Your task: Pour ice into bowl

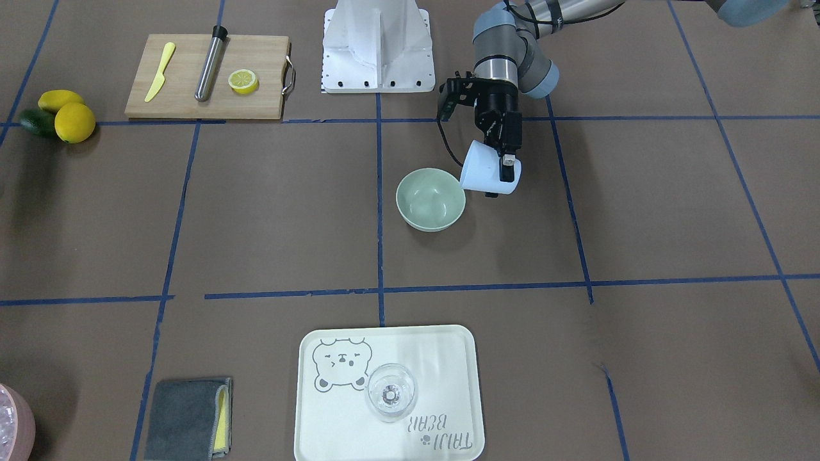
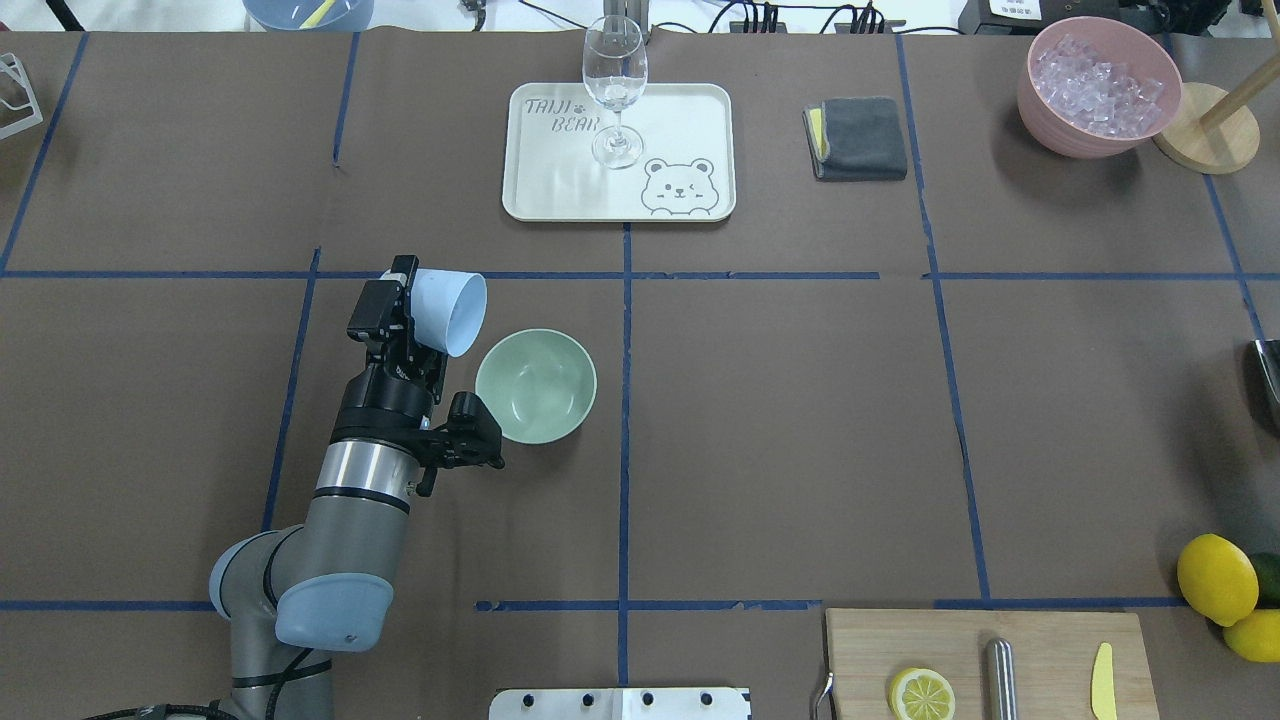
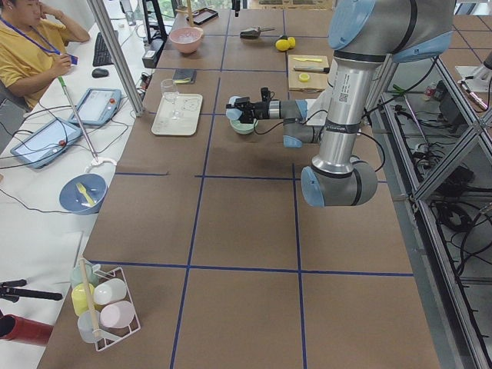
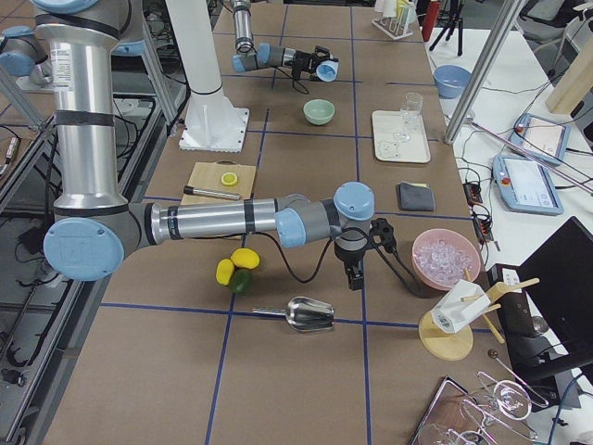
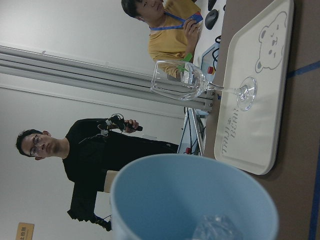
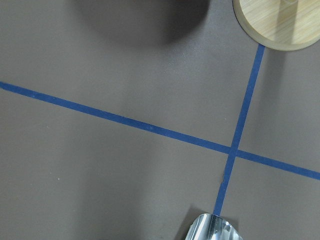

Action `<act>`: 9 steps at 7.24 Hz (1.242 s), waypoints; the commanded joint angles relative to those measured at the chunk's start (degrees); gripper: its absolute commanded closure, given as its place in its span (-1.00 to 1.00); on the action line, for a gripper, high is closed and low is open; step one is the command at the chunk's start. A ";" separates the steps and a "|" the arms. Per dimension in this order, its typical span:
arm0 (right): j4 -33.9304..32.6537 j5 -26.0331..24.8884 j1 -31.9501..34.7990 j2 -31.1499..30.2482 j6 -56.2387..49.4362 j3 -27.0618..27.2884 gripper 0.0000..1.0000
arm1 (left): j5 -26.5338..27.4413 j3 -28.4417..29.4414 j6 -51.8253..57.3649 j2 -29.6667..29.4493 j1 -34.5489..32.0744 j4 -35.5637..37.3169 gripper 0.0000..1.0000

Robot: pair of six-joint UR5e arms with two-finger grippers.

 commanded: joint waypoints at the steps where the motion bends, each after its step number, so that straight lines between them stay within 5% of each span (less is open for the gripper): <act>1: 0.00 0.00 0.00 0.00 0.00 0.00 -1.00 | 1.12 -0.07 4.40 0.00 0.00 0.00 1.00; 9: 0.00 0.00 0.18 -0.62 -0.09 0.09 -1.00 | 3.14 -0.51 18.12 -0.09 0.09 -0.09 1.00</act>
